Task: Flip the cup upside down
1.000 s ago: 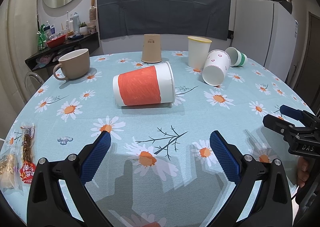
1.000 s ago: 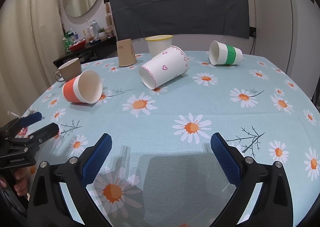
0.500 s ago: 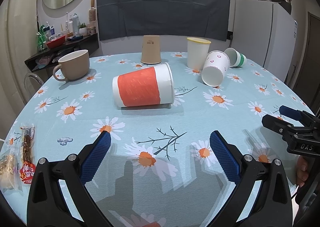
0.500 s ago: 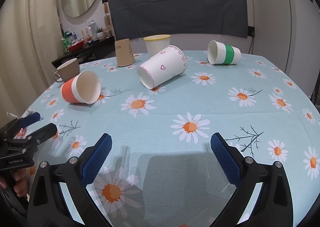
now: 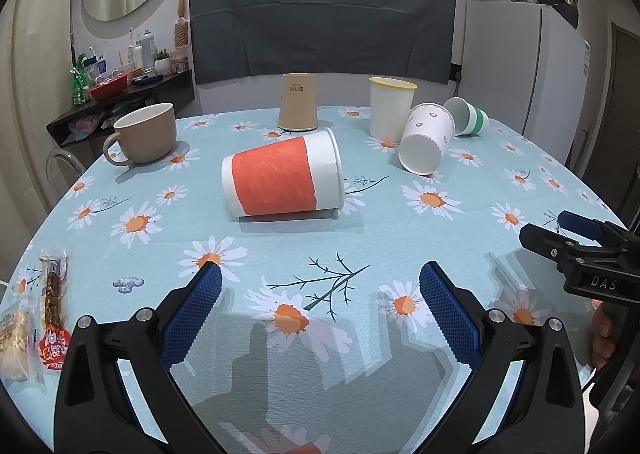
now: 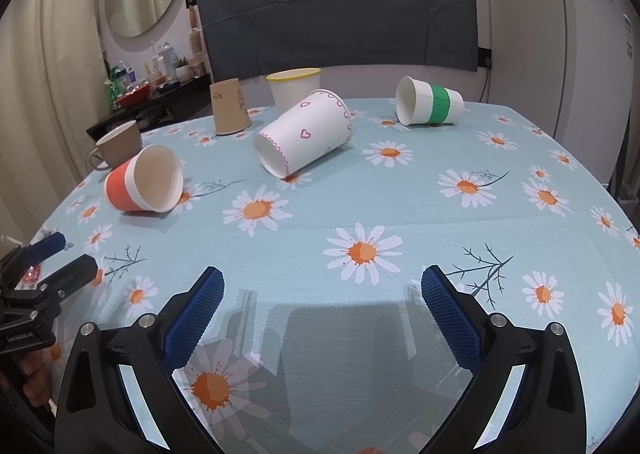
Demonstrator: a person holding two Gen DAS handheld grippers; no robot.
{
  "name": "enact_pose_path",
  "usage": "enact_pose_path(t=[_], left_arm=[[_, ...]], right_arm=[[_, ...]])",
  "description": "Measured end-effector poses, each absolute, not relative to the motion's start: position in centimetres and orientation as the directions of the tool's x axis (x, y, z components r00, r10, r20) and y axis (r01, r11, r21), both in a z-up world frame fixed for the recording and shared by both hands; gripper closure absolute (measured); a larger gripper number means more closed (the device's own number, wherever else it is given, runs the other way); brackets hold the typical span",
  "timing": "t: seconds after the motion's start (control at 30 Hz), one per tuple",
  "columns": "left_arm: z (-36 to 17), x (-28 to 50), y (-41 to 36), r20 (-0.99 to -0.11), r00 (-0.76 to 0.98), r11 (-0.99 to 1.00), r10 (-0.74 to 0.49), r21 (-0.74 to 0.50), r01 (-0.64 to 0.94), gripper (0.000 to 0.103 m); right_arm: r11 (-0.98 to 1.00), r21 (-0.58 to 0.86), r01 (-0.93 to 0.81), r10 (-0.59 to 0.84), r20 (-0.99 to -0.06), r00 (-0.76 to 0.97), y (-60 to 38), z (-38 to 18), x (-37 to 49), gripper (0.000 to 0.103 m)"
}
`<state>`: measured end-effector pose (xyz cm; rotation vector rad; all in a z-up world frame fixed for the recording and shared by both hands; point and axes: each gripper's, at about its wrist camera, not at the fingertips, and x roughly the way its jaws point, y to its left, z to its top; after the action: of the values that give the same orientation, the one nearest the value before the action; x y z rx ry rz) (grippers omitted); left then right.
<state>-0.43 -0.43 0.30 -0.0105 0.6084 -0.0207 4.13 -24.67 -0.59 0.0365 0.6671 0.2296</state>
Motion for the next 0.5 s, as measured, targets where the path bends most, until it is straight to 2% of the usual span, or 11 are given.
enact_pose_path(t=[0.17,0.5], left_arm=[[0.3,-0.5,-0.3,-0.569,0.822,0.999,-0.035,-0.027,0.023,0.006],[0.6,-1.0,0.0,-0.536,0.844,0.999,-0.028,-0.039,0.009,0.006]], right_arm=[[0.976,0.079,-0.203,0.205,-0.648,0.734,-24.5,-0.6,4.8,0.008],[0.990,-0.078,-0.113,0.041,-0.619,0.784,-25.8,2.9,7.7,0.008]])
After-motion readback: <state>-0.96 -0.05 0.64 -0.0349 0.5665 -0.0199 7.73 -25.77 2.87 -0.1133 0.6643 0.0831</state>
